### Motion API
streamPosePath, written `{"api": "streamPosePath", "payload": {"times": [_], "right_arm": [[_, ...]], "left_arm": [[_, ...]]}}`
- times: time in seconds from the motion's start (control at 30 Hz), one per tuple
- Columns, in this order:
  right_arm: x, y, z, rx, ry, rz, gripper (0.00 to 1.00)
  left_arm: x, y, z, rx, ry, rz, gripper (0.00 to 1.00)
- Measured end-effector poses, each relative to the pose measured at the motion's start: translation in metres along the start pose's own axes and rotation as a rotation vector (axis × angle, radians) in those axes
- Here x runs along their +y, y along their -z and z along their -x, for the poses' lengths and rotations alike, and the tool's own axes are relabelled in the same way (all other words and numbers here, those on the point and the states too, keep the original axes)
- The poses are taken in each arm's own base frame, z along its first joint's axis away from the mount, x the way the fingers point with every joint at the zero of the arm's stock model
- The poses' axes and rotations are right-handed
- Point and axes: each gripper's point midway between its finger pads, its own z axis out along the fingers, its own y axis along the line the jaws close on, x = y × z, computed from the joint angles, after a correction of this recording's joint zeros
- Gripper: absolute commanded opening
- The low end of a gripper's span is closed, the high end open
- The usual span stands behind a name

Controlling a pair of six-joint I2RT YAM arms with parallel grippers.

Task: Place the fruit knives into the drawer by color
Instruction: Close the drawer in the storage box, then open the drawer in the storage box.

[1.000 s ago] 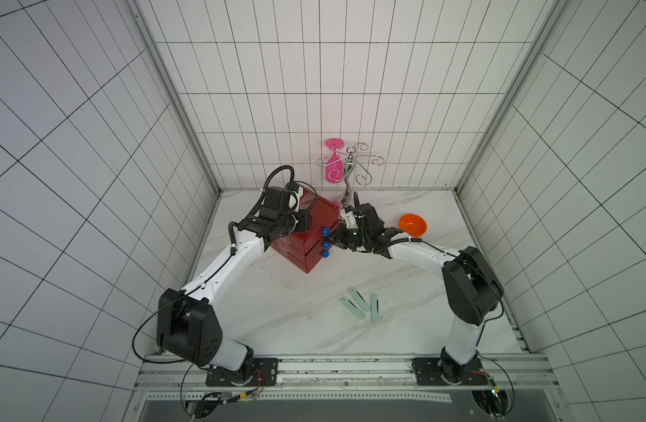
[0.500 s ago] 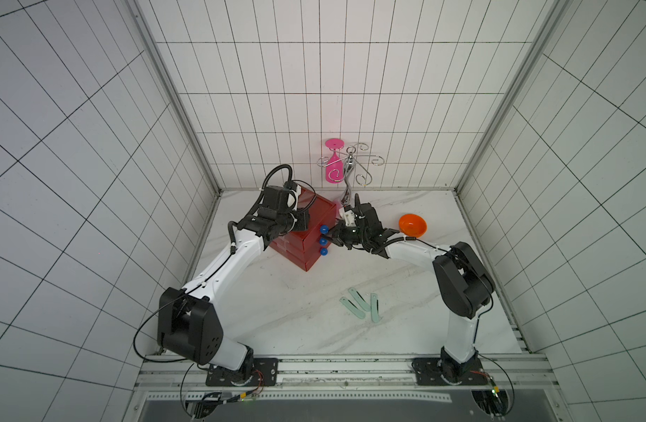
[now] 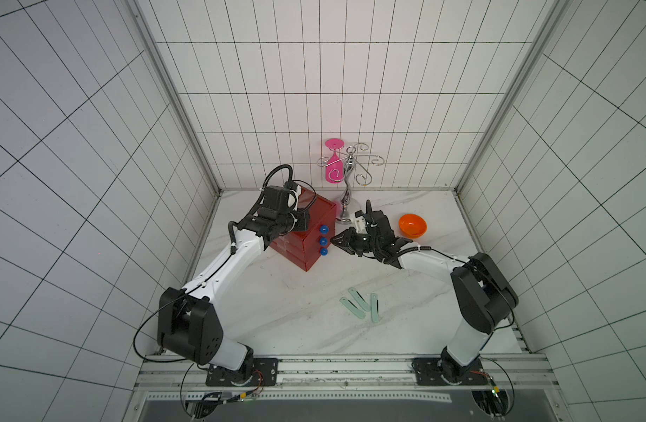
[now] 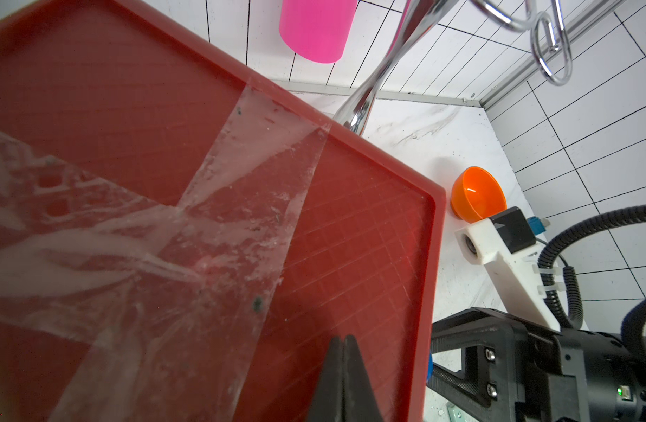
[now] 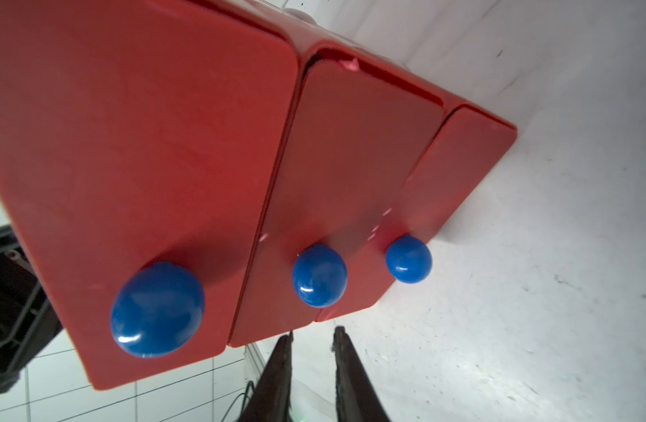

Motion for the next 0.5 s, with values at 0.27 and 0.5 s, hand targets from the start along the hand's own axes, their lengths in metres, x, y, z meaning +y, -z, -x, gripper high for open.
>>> {"api": "streamPosePath", "payload": {"times": [0.27, 0.5], "right_arm": [[-0.025, -0.004, -0.013, 0.033, -0.012, -0.051, 0.36], [-0.054, -0.018, -0.023, 0.075, -0.036, -0.1, 0.45]], "left_arm": [[0.0, 0.0, 0.0, 0.0, 0.0, 0.0, 0.0], [0.0, 0.0, 0.0, 0.0, 0.0, 0.001, 0.0]]}}
